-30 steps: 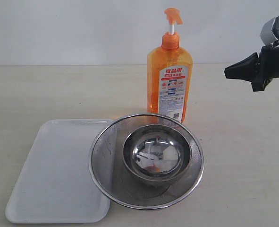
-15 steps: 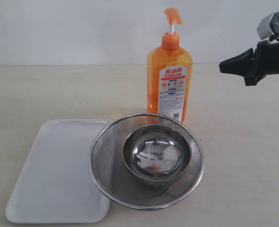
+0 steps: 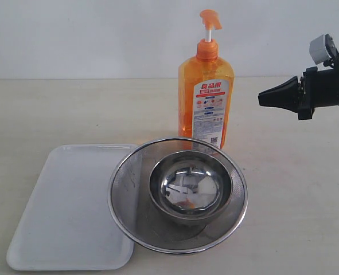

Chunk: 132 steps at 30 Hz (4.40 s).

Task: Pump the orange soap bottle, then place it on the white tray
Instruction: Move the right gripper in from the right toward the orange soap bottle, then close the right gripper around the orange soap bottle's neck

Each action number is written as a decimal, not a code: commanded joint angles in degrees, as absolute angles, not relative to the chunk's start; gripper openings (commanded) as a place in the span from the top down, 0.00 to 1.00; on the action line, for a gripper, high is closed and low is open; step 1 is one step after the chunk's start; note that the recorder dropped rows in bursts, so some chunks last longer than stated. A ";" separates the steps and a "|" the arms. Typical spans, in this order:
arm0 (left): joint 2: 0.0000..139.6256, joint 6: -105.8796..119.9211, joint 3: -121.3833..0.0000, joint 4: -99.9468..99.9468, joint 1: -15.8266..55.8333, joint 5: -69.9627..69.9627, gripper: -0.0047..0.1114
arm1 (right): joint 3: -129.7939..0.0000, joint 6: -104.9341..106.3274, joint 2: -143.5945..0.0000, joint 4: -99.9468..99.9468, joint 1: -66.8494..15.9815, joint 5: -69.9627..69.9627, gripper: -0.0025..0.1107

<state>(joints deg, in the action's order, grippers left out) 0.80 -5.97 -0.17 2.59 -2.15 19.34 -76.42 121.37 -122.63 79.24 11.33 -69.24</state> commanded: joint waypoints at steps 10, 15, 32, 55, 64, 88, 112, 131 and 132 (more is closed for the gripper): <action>0.93 -6.06 0.00 2.78 -1.81 18.77 0.92 | -76.75 121.92 -122.53 79.26 11.33 -69.96 0.98; 0.93 -6.06 0.00 2.78 -1.81 18.77 0.92 | -76.75 121.92 -122.53 79.26 11.33 -69.96 0.98; 0.93 -6.06 0.00 2.78 -1.81 18.77 0.92 | -76.75 120.04 -122.53 86.27 11.33 -69.96 0.05; 0.93 -6.06 0.00 2.78 -1.81 18.77 0.92 | -77.32 122.05 -122.53 83.35 4.75 -68.06 0.05; 0.93 -6.06 0.00 2.78 -1.81 18.77 0.92 | -81.96 122.05 -122.53 81.45 0.60 -67.76 0.05; 0.93 -6.06 0.00 2.78 -1.81 18.77 0.92 | -83.53 122.05 -122.53 78.42 -5.92 -66.52 0.05; 0.93 -6.06 0.00 2.78 -1.81 18.77 0.92 | -83.53 117.28 -122.53 78.86 -5.92 -68.61 0.05; 0.93 -6.06 0.00 2.78 -1.81 18.77 0.92 | -83.53 117.03 -122.53 78.86 -5.92 -68.49 0.05; 0.93 -6.06 0.00 2.78 -1.81 18.77 0.92 | -83.53 117.03 -122.53 78.86 -5.92 -68.49 0.05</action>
